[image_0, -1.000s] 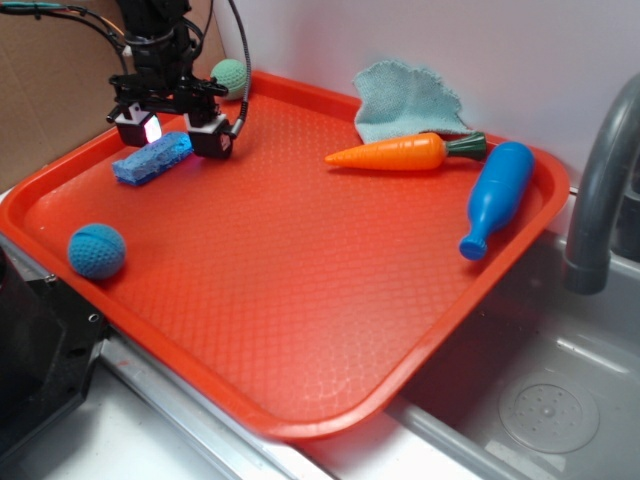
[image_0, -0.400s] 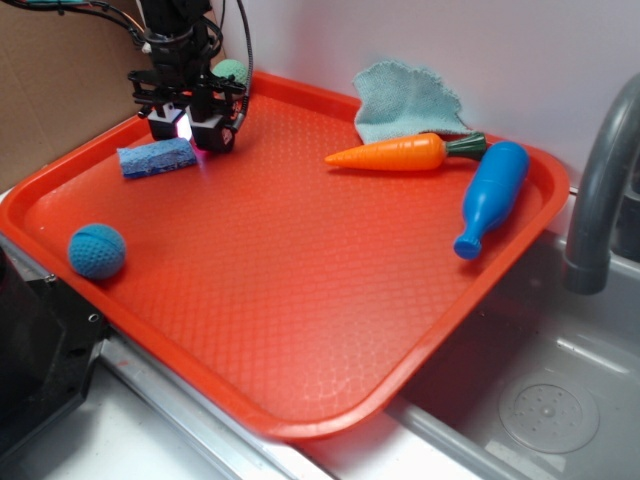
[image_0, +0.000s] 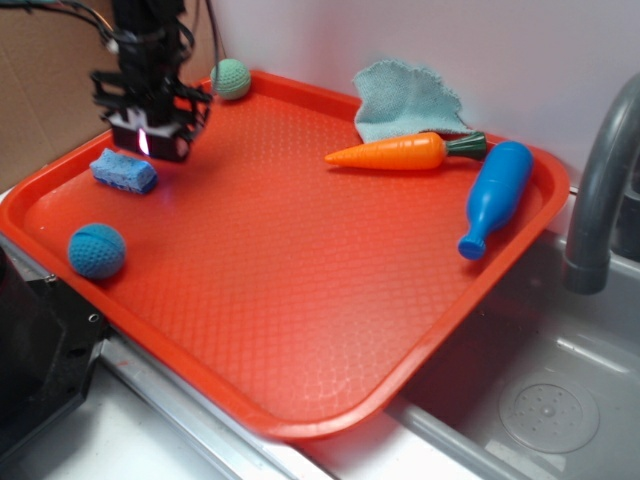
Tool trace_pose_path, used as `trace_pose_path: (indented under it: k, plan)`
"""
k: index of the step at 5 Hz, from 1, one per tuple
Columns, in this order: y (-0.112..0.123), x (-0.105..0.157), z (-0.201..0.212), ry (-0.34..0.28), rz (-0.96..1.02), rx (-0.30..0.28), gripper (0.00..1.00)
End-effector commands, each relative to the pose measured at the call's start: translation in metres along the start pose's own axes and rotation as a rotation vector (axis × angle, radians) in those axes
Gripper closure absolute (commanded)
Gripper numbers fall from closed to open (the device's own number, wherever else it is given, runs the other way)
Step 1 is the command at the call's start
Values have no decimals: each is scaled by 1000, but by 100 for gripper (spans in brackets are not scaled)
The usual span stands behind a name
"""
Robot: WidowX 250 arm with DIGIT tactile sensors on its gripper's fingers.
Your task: Grab the blue sponge.
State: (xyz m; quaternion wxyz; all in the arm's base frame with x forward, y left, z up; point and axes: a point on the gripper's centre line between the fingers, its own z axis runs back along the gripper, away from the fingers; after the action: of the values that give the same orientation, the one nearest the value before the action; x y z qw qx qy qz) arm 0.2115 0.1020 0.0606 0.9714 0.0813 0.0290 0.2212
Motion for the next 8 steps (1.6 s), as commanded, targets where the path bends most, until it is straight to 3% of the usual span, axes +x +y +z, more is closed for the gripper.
trace_pose_path:
  k: [1, 2, 3, 4, 5, 6, 7, 8]
  plan:
    - [2, -56, 112, -188, -142, -100, 100]
    - [-3, -79, 163, -183, -200, -131, 100]
    - [-19, -92, 182, -161, -241, -84, 100]
    - [-13, -85, 166, -139, -246, -92, 16]
    - [9, -56, 132, -121, -176, -119, 0]
    - [26, -21, 97, -166, -79, -59, 0]
    - [31, 3, 56, -133, 48, -10, 0]
    - [28, -13, 41, -147, 287, 19, 0]
